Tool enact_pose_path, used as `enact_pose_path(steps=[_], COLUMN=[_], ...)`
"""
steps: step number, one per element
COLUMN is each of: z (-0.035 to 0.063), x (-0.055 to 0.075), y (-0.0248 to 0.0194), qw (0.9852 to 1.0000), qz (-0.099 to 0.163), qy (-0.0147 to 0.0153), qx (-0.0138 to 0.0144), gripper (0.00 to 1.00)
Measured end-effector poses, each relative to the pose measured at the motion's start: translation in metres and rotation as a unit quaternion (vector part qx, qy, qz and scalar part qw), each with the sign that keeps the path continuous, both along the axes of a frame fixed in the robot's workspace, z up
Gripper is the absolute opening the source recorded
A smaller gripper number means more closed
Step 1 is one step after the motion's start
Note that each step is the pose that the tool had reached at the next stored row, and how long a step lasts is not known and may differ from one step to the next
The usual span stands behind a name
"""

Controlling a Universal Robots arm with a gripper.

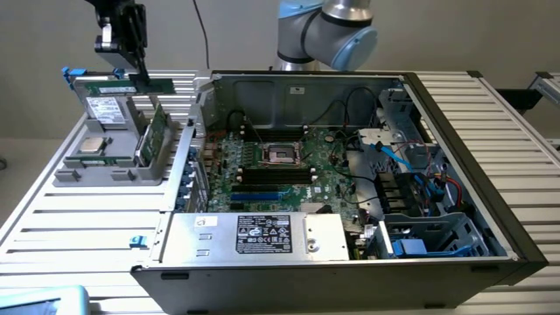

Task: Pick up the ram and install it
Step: 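Pick up the ram and move it above insertion slot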

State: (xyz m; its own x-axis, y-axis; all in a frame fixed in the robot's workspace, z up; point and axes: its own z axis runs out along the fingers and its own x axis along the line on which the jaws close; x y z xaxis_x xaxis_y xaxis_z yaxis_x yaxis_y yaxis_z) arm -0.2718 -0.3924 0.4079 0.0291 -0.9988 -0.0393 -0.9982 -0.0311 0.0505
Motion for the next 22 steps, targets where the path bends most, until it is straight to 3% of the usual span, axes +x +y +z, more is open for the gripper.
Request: enact_pose_path(steps=[22], z=[0.0024], x=[0.100], y=[-0.0005], qw=[1.0000], qz=[0.000], qy=[0.0000], qx=[0.0001], gripper=[0.13])
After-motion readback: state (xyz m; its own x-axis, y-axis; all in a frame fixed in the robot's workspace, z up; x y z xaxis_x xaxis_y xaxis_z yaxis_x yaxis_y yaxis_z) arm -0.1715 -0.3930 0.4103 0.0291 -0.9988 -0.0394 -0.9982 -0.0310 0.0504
